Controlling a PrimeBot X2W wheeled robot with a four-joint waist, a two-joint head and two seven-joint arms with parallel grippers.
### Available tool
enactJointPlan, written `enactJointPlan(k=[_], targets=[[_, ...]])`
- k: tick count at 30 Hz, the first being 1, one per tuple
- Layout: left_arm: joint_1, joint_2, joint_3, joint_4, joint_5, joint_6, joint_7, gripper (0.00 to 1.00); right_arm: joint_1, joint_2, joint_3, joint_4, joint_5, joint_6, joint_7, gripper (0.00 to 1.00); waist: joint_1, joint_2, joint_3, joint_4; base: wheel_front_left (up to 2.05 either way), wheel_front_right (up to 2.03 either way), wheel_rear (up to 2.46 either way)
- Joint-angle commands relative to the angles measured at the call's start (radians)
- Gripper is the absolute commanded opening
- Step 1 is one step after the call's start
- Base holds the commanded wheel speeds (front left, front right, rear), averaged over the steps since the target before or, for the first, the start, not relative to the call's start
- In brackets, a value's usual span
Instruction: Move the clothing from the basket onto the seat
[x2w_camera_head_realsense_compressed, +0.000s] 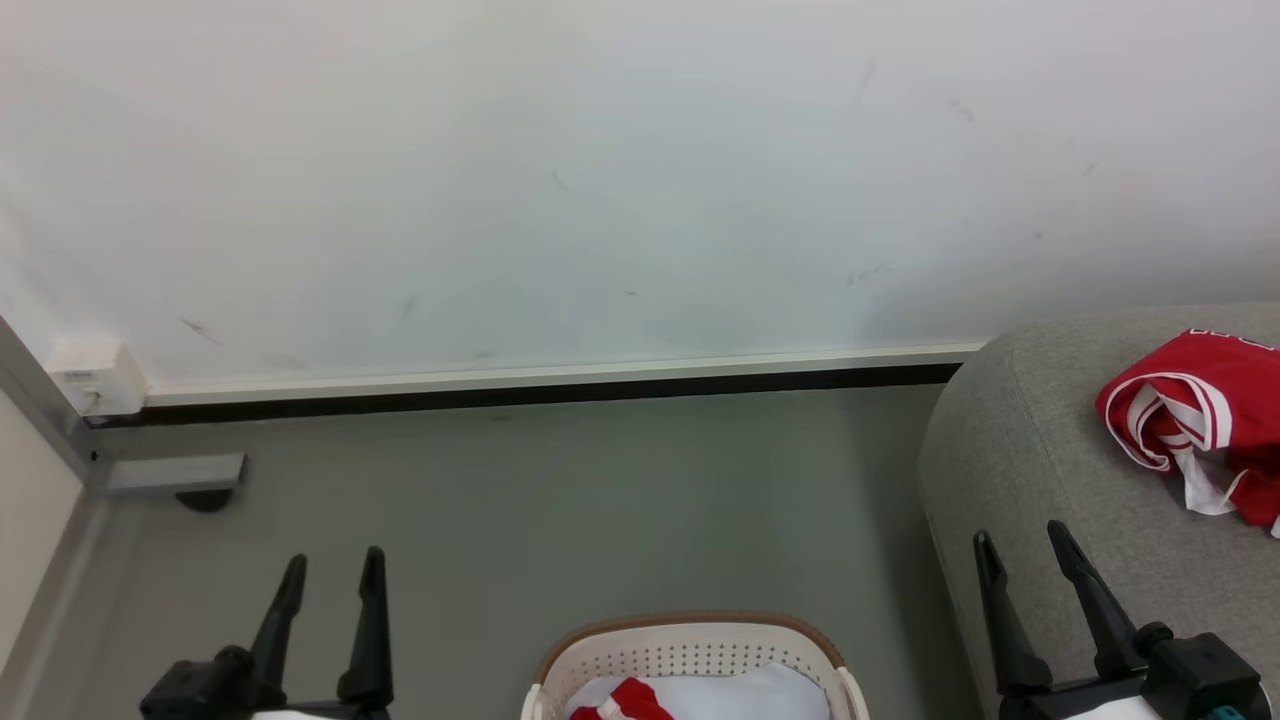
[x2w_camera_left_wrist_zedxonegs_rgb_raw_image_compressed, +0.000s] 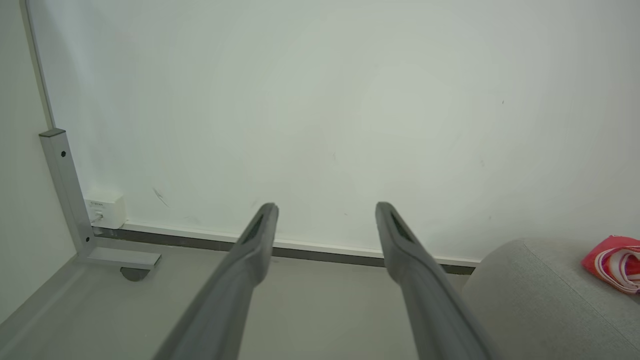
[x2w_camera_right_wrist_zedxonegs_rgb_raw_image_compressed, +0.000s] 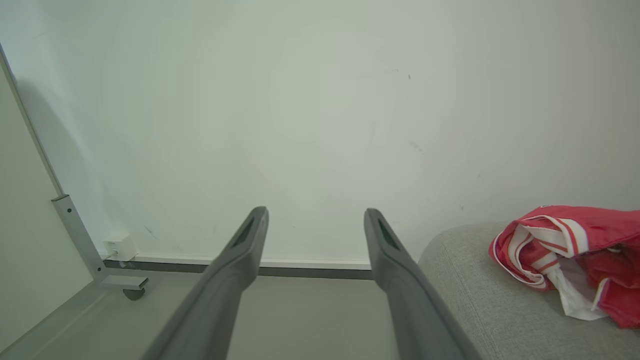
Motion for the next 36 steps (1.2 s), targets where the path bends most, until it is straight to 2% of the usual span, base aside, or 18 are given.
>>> enactJointPlan(k=[1, 11, 16, 22, 27, 33, 36], targets=[[-0.007, -0.006, 0.011, 0.009, 0.018, -0.007, 0.000, 1.00, 0.006, 0.003, 0.001, 0.002, -0.007, -0.003, -0.004, 1.00, 0.0000, 0.0000, 0.000, -0.003, 0.00, 0.00, 0.00], [-0.019, -0.038, 0.033, 0.041, 0.058, -0.050, 0.000, 1.00, -0.013, 0.013, 0.005, 0.011, 0.000, -0.003, -0.004, 1.00, 0.0000, 0.0000, 0.012, -0.026, 0.00, 0.00, 0.00], [-0.038, -0.043, -0.011, 0.088, 0.078, -0.069, 0.000, 1.00, -0.032, 0.014, 0.002, 0.014, -0.005, -0.003, -0.004, 1.00, 0.0000, 0.0000, 0.037, -0.059, 0.00, 0.00, 0.00], [-0.127, -0.006, -0.132, 0.214, 0.140, -0.081, 0.015, 1.00, -0.063, 0.024, 0.001, 0.003, -0.017, -0.003, -0.004, 1.00, 0.0000, 0.0000, 0.115, -0.111, 0.00, 0.00, 0.00], [-0.229, 0.034, -0.235, 0.350, 0.169, -0.087, 0.094, 1.00, -0.109, 0.036, 0.004, -0.012, -0.024, -0.003, -0.004, 1.00, 0.0000, 0.0000, 0.199, -0.162, 0.00, 0.00, 0.00], [-0.361, 0.099, -0.424, 0.503, 0.157, -0.086, 0.182, 1.00, -0.162, 0.043, -0.008, -0.037, -0.037, -0.003, -0.004, 1.00, 0.0000, 0.0000, 0.290, -0.219, 0.00, 0.00, 0.00], [-0.425, 0.137, -0.528, 0.574, 0.166, -0.086, 0.238, 1.00, -0.190, 0.044, 0.001, -0.058, -0.009, -0.003, -0.004, 1.00, 0.0000, 0.0000, 0.344, -0.250, 0.00, 0.00, 0.00]])
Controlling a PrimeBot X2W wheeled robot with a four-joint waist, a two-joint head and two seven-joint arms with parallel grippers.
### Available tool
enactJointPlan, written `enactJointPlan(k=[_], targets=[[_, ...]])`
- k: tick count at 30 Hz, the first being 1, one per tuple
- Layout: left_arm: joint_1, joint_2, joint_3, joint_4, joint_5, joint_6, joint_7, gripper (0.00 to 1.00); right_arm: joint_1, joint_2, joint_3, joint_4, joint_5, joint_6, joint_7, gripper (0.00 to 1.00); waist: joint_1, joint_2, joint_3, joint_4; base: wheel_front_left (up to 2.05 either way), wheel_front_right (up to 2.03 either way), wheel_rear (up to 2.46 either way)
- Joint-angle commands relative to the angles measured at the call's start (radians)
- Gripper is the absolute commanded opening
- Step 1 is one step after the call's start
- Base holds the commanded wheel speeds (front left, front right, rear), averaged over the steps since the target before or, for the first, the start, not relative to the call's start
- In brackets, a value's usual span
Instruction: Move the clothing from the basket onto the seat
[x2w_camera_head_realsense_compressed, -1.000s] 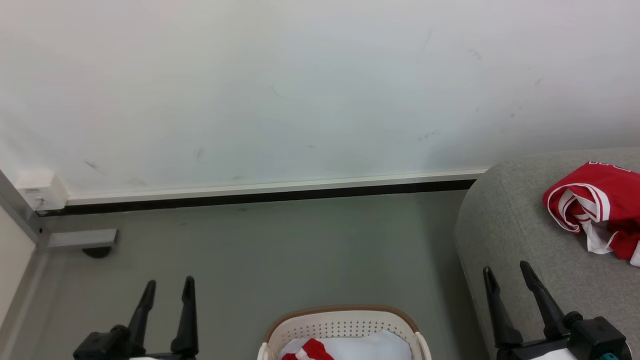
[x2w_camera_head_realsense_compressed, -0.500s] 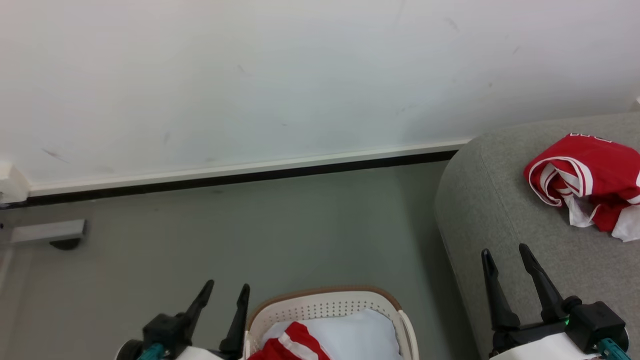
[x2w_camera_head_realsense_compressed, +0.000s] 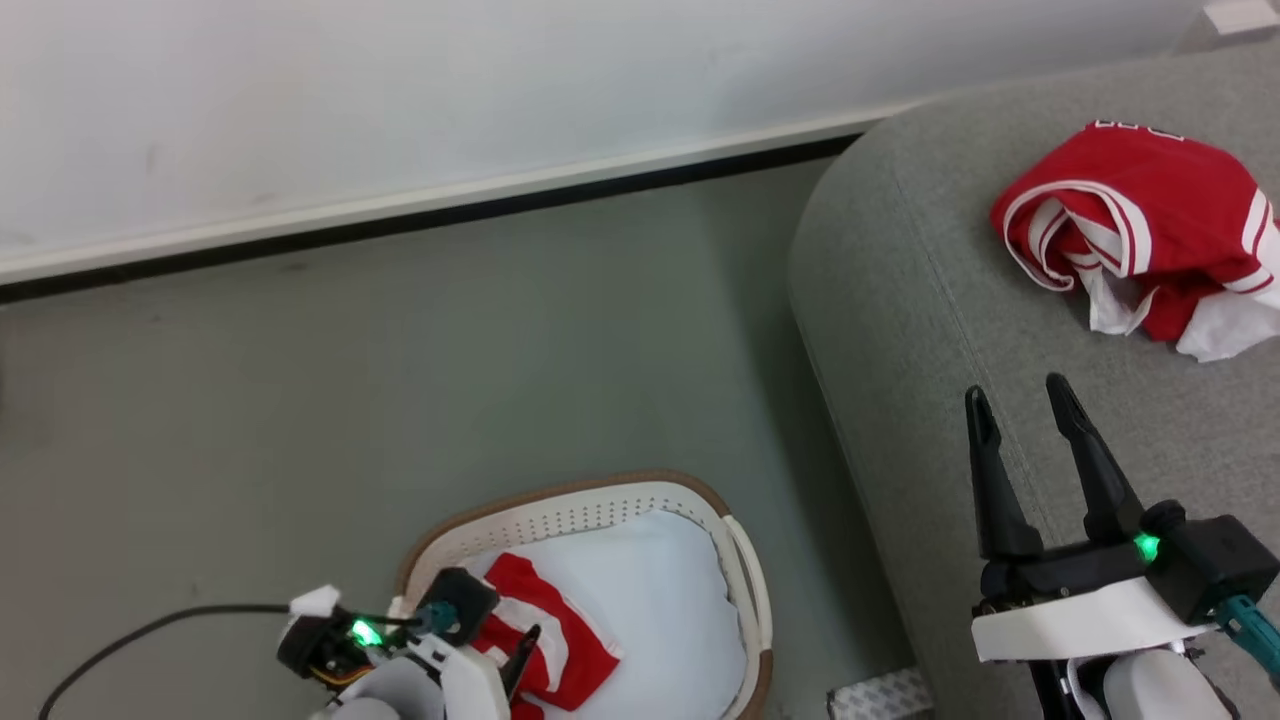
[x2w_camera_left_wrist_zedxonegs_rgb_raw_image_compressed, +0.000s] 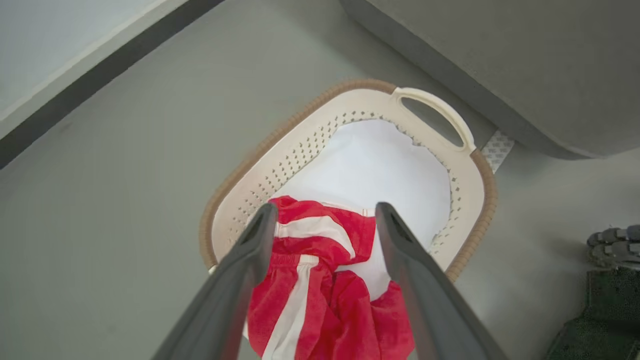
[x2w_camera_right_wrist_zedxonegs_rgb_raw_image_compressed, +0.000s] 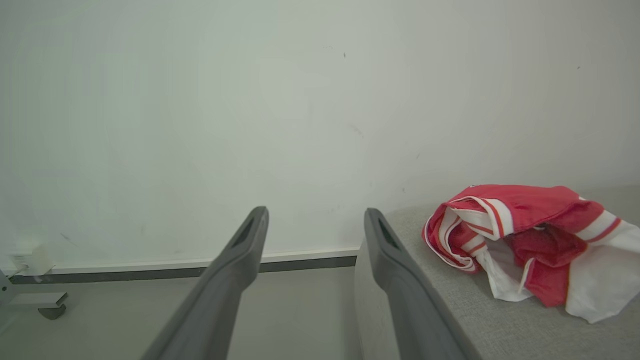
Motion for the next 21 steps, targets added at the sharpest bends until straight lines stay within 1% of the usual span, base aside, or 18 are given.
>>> enactJointPlan(k=[1, 3, 4, 7, 14, 17, 21], targets=[[-0.040, 0.025, -0.056, 0.037, 0.005, 0.001, 0.027, 1.00, -0.024, 0.002, 0.006, -0.015, 0.016, -0.003, -0.003, 1.00, -0.0002, 0.0000, 0.076, -0.057, 0.00, 0.00, 0.00], [-0.077, 0.047, -0.134, 0.076, -0.003, 0.001, 0.050, 1.00, -0.037, 0.002, 0.014, -0.028, 0.032, -0.003, -0.003, 1.00, -0.0002, 0.0000, 0.109, -0.079, 0.00, 0.00, 0.00], [-0.077, 0.047, -0.134, 0.076, -0.003, 0.001, 0.050, 1.00, -0.037, 0.002, 0.014, -0.028, 0.032, -0.003, -0.003, 1.00, -0.0002, 0.0000, 0.109, -0.079, 0.00, 0.00, 0.00], [-0.134, 0.078, -0.242, 0.125, -0.016, 0.001, 0.081, 1.00, -0.055, 0.002, 0.023, -0.049, 0.058, -0.003, -0.003, 1.00, -0.0002, 0.0000, 0.161, -0.107, 0.00, 0.00, 0.00], [-0.246, 0.125, -0.468, 0.243, -0.039, 0.001, 0.171, 1.00, -0.076, 0.002, 0.051, -0.085, 0.105, -0.003, -0.003, 1.00, -0.0002, 0.0000, 0.258, -0.162, 0.00, 0.00, 0.00], [-0.292, 0.140, -0.542, 0.285, -0.046, 0.001, 0.202, 1.00, -0.077, 0.002, 0.064, -0.095, 0.136, -0.003, -0.003, 1.00, -0.0002, 0.0000, 0.297, -0.187, 0.00, 0.00, 0.00], [-0.349, 0.162, -0.589, 0.334, -0.051, 0.001, 0.227, 1.00, -0.075, 0.002, 0.088, -0.107, 0.180, -0.003, -0.003, 1.00, -0.0002, 0.0000, 0.341, -0.223, 0.00, 0.00, 0.00]])
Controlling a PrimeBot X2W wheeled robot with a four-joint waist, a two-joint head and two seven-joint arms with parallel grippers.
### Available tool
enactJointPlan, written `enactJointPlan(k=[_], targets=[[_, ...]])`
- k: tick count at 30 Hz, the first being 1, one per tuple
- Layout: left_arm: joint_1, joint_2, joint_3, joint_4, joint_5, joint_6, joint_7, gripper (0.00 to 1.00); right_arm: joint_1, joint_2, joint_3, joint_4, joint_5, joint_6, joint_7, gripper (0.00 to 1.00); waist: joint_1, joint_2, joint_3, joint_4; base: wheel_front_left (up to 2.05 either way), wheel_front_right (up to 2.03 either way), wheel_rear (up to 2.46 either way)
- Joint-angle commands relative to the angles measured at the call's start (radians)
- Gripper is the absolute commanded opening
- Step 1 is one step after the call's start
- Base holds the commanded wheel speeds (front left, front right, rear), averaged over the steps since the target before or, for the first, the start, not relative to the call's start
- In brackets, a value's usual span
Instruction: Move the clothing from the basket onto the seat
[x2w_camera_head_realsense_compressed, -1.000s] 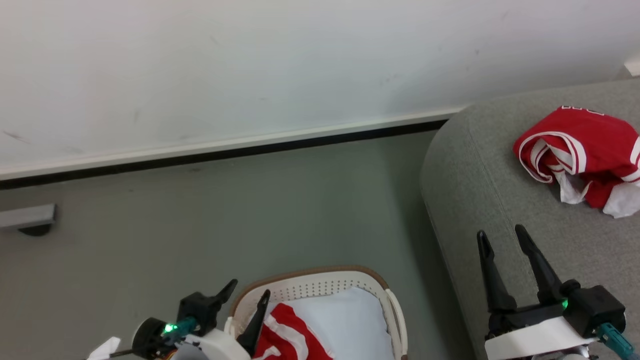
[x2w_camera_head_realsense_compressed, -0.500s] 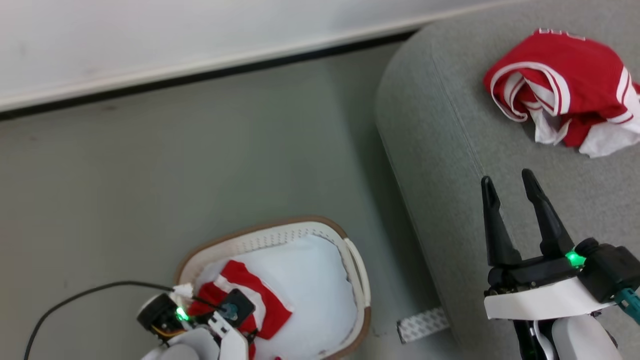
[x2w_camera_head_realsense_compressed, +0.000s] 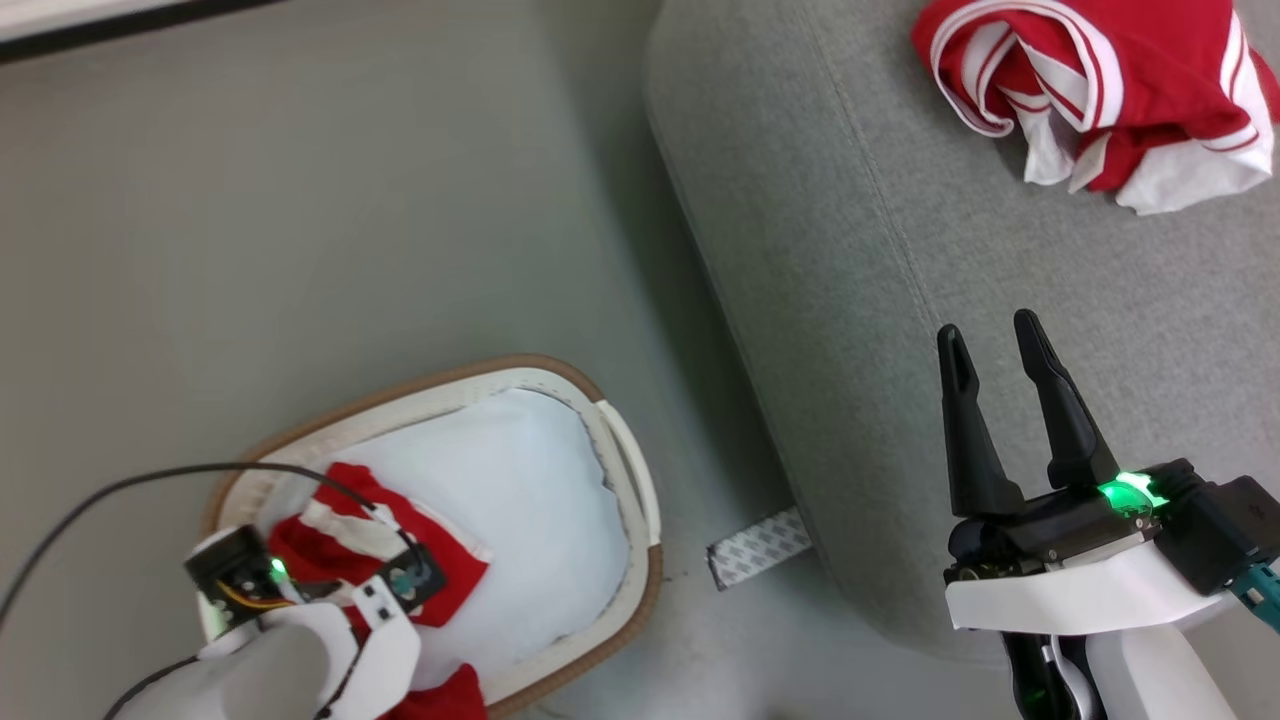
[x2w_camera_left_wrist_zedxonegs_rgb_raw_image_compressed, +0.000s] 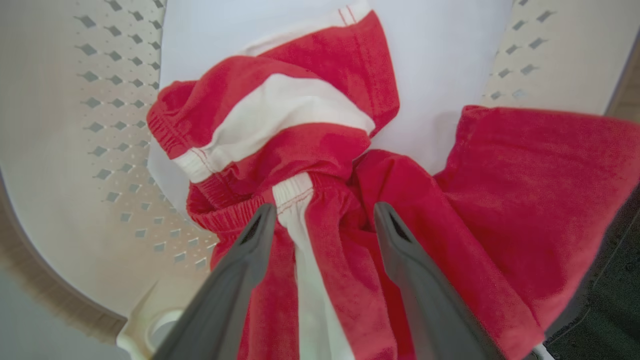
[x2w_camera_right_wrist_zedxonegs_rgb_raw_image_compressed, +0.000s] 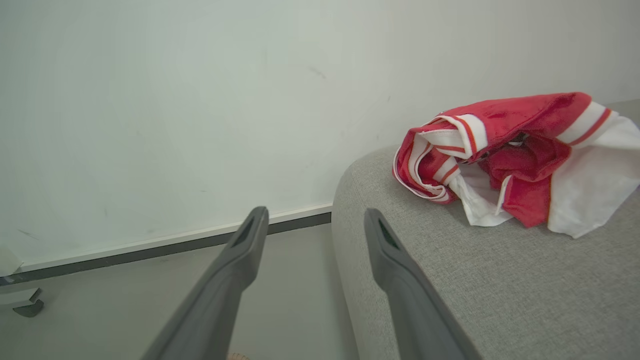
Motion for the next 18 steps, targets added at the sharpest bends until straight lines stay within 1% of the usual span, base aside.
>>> enactJointPlan(k=[1, 5, 8, 11, 15, 17, 18], targets=[[-0.006, 0.013, -0.007, 0.011, -0.015, 0.001, 0.008, 1.00, -0.004, 0.000, 0.004, -0.006, 0.014, -0.003, -0.003, 1.00, -0.0002, 0.0000, 0.039, -0.038, 0.00, 0.00, 0.00], [-0.034, 0.031, -0.041, 0.047, -0.041, 0.001, 0.041, 1.00, 0.002, 0.000, 0.018, -0.015, 0.037, -0.003, -0.003, 1.00, -0.0002, 0.0000, 0.074, -0.068, 0.00, 0.00, 0.00], [-0.047, 0.050, -0.063, 0.065, -0.058, 0.001, 0.044, 1.00, -0.001, 0.000, 0.028, -0.024, 0.053, -0.003, -0.003, 1.00, -0.0002, 0.0000, 0.100, -0.087, 0.00, 0.00, 0.00], [-0.068, 0.065, -0.085, 0.090, -0.042, 0.001, 0.054, 1.00, -0.006, 0.000, 0.036, -0.032, 0.064, -0.003, -0.003, 1.00, -0.0002, 0.0000, 0.121, -0.103, 0.00, 0.00, 0.00], [-0.098, 0.064, -0.101, 0.154, -0.012, 0.002, 0.110, 1.00, 0.001, 0.000, 0.027, -0.039, 0.071, -0.003, -0.003, 1.00, -0.0002, 0.0000, 0.135, -0.104, 0.00, 0.00, 0.00], [-0.106, 0.057, -0.098, 0.168, -0.025, 0.002, 0.109, 1.00, 0.003, 0.000, 0.024, -0.041, 0.072, -0.003, -0.003, 1.00, -0.0002, 0.0000, 0.138, -0.103, 0.00, 0.00, 0.00], [-0.110, 0.055, -0.098, 0.173, -0.030, 0.002, 0.104, 0.98, 0.003, 0.000, 0.022, -0.041, 0.073, -0.003, -0.003, 1.00, -0.0002, 0.0000, 0.139, -0.103, 0.00, 0.00, 0.00]])
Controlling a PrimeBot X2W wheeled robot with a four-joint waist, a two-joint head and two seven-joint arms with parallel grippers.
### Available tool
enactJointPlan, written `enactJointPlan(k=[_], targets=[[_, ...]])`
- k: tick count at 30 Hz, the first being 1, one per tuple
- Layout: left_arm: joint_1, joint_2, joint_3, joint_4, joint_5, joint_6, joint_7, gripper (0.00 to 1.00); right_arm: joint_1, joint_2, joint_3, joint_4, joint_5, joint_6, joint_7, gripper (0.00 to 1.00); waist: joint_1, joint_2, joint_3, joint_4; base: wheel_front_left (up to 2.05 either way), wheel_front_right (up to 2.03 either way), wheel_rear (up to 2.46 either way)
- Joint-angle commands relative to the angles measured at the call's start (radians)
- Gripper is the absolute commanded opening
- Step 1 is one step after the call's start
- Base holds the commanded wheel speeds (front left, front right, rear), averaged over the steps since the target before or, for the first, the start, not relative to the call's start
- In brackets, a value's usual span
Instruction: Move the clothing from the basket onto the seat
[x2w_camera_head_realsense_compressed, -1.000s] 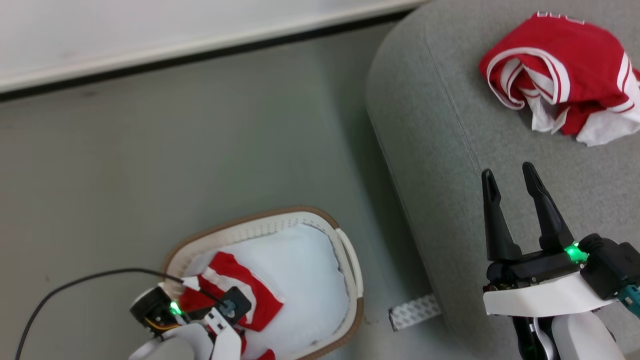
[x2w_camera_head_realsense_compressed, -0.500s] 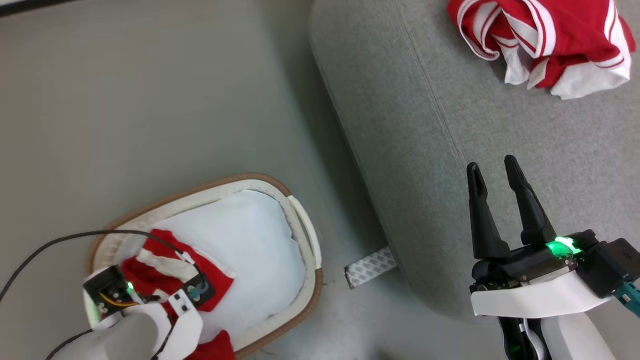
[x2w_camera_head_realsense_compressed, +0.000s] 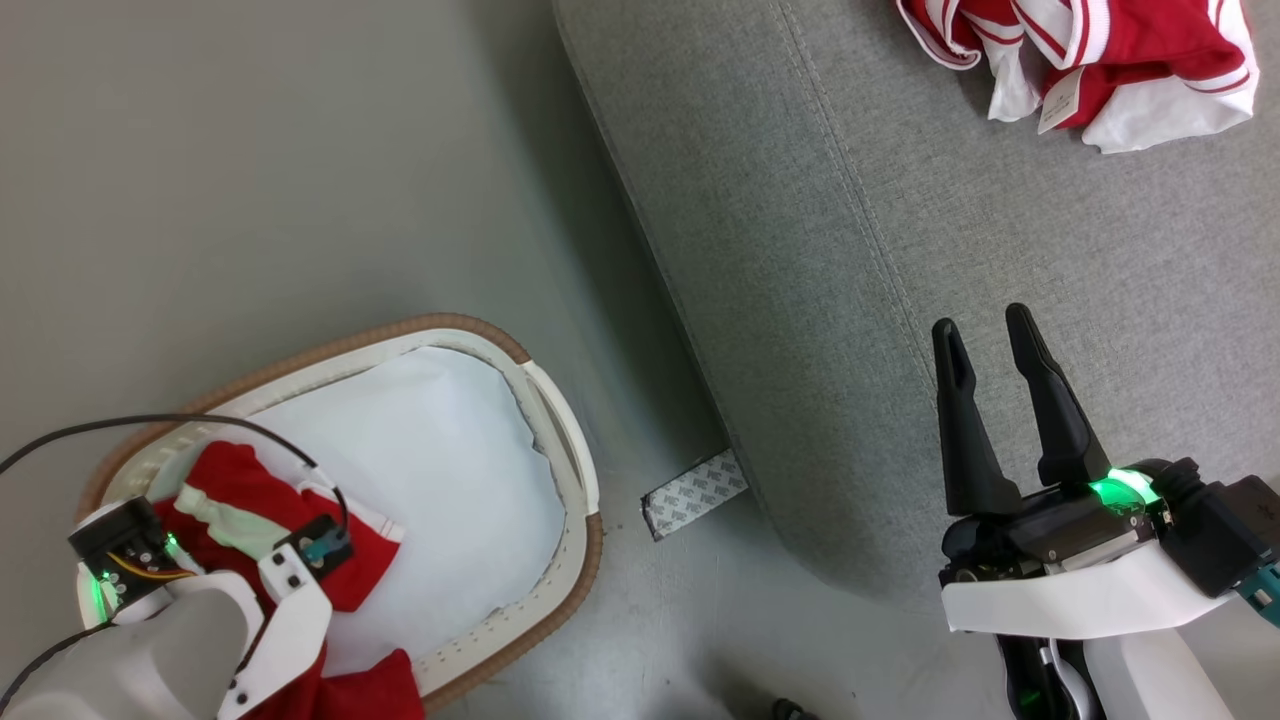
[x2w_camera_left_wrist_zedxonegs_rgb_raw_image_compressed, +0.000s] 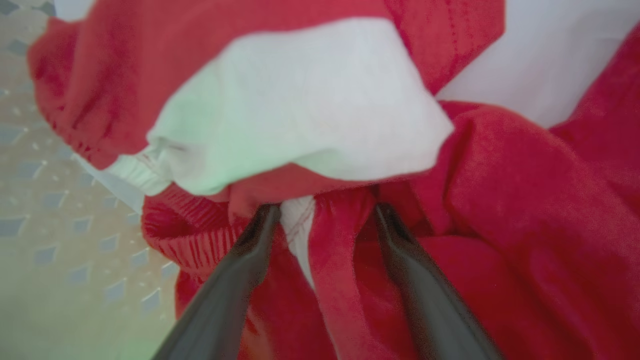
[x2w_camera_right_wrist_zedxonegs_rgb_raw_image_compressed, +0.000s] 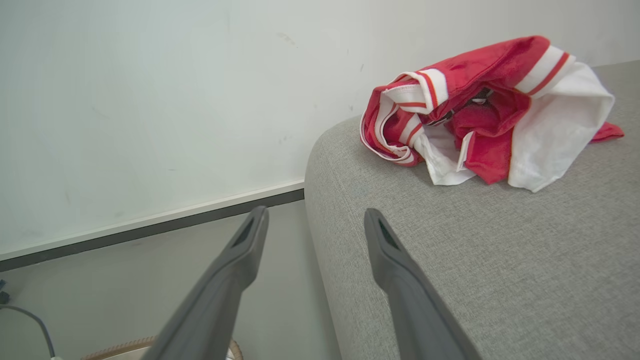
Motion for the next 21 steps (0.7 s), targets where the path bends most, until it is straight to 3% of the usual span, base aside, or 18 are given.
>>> enactJointPlan(k=[1, 3, 13, 21], targets=[[-0.008, 0.003, -0.001, 0.008, -0.011, 0.002, -0.008, 0.68, 0.000, 0.000, -0.004, -0.005, 0.009, -0.003, -0.003, 1.00, -0.0001, 0.0000, 0.002, 0.000, 0.00, 0.00, 0.00], [-0.008, 0.002, -0.005, 0.013, -0.024, 0.002, -0.017, 0.00, -0.006, 0.000, -0.007, -0.001, 0.009, -0.003, -0.003, 1.00, -0.0001, 0.0000, 0.003, 0.000, 0.00, 0.00, 0.00], [0.023, -0.047, -0.024, -0.004, -0.116, 0.002, -0.067, 0.00, -0.018, 0.000, -0.010, 0.034, -0.017, -0.003, -0.003, 1.00, -0.0001, 0.0000, -0.088, 0.017, 0.00, 0.00, 0.00], [0.075, -0.184, 0.007, -0.026, -0.242, 0.001, -0.187, 0.00, 0.016, -0.001, -0.059, 0.088, -0.094, -0.003, -0.003, 1.00, -0.0001, 0.0000, -0.300, 0.103, 0.00, 0.00, 0.00]])
